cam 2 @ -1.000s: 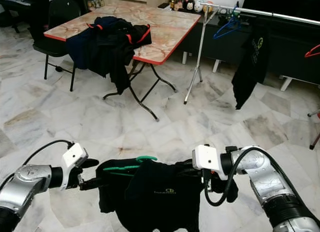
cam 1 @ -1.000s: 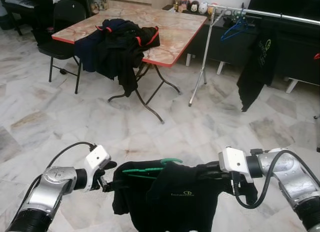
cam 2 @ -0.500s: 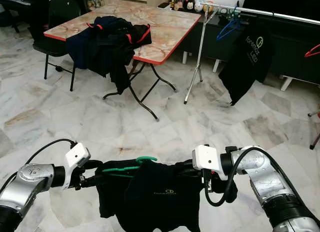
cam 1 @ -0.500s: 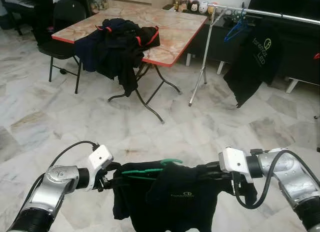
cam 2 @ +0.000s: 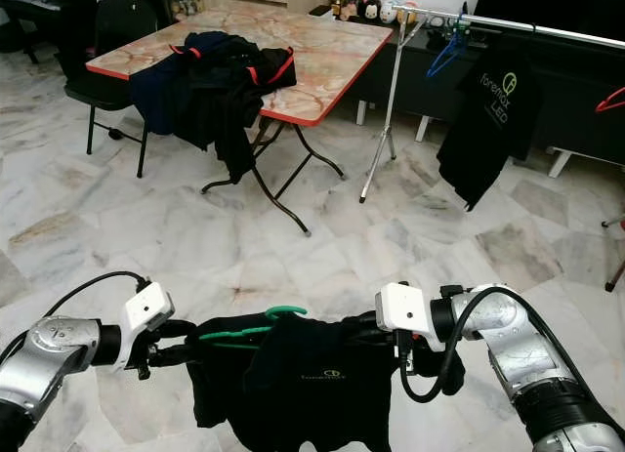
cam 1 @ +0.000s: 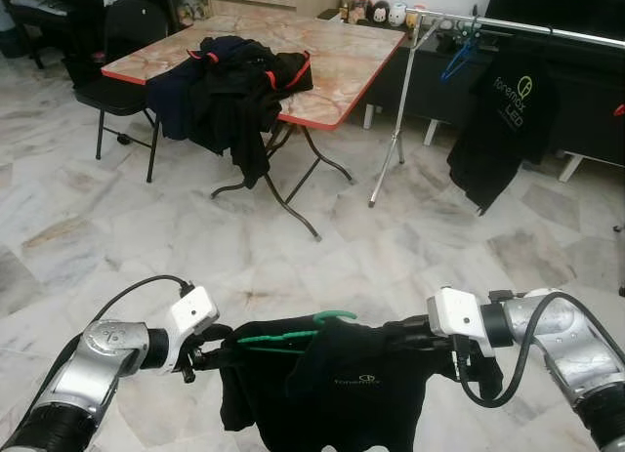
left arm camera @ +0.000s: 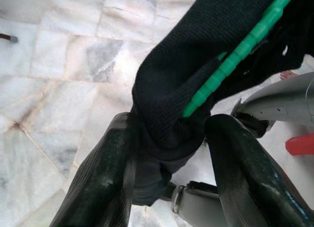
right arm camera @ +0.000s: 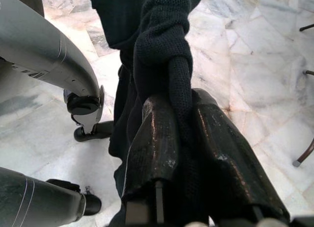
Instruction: Hang hanger
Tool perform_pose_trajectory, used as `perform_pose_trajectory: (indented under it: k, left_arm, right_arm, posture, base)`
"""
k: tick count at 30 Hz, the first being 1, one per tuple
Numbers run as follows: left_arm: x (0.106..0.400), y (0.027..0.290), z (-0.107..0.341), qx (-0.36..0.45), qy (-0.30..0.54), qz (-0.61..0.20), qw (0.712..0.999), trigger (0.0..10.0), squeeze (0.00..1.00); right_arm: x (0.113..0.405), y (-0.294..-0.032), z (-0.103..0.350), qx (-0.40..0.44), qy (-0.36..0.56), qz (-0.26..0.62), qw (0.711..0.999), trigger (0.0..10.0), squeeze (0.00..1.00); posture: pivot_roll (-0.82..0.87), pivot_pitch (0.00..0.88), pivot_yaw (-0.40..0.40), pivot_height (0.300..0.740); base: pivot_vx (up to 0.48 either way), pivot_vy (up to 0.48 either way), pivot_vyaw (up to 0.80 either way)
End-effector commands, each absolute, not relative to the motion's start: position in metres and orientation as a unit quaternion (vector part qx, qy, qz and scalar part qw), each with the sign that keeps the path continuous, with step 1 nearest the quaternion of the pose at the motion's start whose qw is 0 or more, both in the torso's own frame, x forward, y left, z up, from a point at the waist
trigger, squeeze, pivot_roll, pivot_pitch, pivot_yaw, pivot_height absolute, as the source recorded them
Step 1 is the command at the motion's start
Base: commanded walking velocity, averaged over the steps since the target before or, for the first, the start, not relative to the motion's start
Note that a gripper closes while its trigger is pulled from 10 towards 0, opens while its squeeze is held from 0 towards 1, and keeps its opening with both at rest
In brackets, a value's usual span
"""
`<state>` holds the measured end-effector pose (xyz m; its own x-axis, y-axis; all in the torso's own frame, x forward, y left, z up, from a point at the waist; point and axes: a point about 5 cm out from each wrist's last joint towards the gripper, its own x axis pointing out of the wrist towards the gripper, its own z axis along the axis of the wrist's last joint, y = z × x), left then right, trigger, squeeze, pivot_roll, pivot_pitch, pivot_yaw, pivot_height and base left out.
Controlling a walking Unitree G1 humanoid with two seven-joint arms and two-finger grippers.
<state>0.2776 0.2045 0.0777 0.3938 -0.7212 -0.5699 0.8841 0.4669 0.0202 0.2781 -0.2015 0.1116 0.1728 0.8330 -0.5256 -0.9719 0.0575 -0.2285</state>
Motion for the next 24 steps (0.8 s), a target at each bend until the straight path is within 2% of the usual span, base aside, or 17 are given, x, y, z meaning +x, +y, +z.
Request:
perform_pose_trajectory:
  k: [1,3,4,5,6,7,17,18,19,22,23,24]
  left_arm:
    - [0.2813,0.2038,0.0876,0.192,0.236,-0.496,0.814,10.0,0.0]
    - [0.2827,0.2045,0.0899,0.195,0.234,-0.493,0.815,10.0,0.0]
    - [0.2834,0.2048,0.0914,0.195,0.232,-0.492,0.816,9.6,0.0]
    - [0.2837,0.2051,0.0922,0.196,0.231,-0.492,0.816,9.6,0.0]
    - [0.284,0.2055,0.0928,0.196,0.231,-0.492,0.816,8.2,0.0]
    - [0.284,0.2062,0.0933,0.2,0.231,-0.493,0.815,0.0,0.0]
    - [0.2812,0.2059,0.0934,0.206,0.239,-0.506,0.802,0.0,0.0]
    - [0.2805,0.2056,0.0937,0.208,0.241,-0.508,0.8,3.2,0.0]
    - [0.2807,0.2056,0.094,0.21,0.24,-0.507,0.801,10.0,0.0]
    - [0.2815,0.2056,0.0945,0.214,0.239,-0.505,0.801,10.0,0.0]
    - [0.2815,0.2054,0.0944,0.213,0.24,-0.506,0.801,9.7,0.0]
    - [0.2816,0.2053,0.0943,0.214,0.239,-0.506,0.801,8.6,0.0]
  right_arm:
    - [0.2809,-0.2,0.122,-0.284,0.108,0.631,0.714,10.0,0.0]
    - [0.2799,-0.2008,0.12,-0.287,0.114,0.632,0.711,10.0,0.0]
    - [0.2795,-0.2008,0.1195,-0.286,0.114,0.632,0.711,10.0,0.0]
    - [0.2794,-0.2007,0.1194,-0.285,0.114,0.632,0.711,10.0,0.0]
    - [0.2792,-0.2003,0.1193,-0.285,0.113,0.633,0.711,10.0,0.0]
    - [0.279,-0.1994,0.1191,-0.283,0.113,0.634,0.711,10.0,0.0]
    - [0.2793,-0.1983,0.1194,-0.282,0.112,0.636,0.71,10.0,0.0]
    - [0.2793,-0.1985,0.1195,-0.282,0.112,0.636,0.71,10.0,0.0]
    - [0.2793,-0.1987,0.1196,-0.283,0.112,0.636,0.71,10.0,0.0]
    - [0.2792,-0.1987,0.1195,-0.282,0.113,0.635,0.71,10.0,0.0]
    - [0.2791,-0.1987,0.1195,-0.282,0.112,0.636,0.71,10.0,0.0]
    - [0.2791,-0.1987,0.1196,-0.282,0.112,0.636,0.71,10.0,0.0]
  posture:
    - [-0.13,0.0,-0.008,0.74]
    - [-0.13,0.0,-0.008,0.74]
    - [-0.13,0.0,-0.008,0.74]
    - [-0.13,0.0,-0.008,0.74]
    - [-0.13,0.0,-0.008,0.74]
    - [-0.13,0.0,-0.008,0.74]
    - [-0.13,0.0,-0.009,0.74]
    - [-0.13,0.0,-0.009,0.74]
    - [-0.13,0.0,-0.009,0.74]
    - [-0.13,0.0,-0.009,0.74]
    - [-0.13,0.0,-0.009,0.74]
    - [-0.13,0.0,-0.009,0.74]
  base:
    - [0.0,0.0,0.0]
    - [0.0,0.0,0.0]
    - [0.0,0.0,0.0]
    - [0.0,0.0,0.0]
    - [0.0,0.0,0.0]
    - [0.0,0.0,0.0]
    - [0.0,0.0,0.0]
    - [0.0,0.0,0.0]
    - [0.0,0.0,0.0]
    - [0.0,0.0,0.0]
    - [0.0,0.0,0.0]
    - [0.0,0.0,0.0]
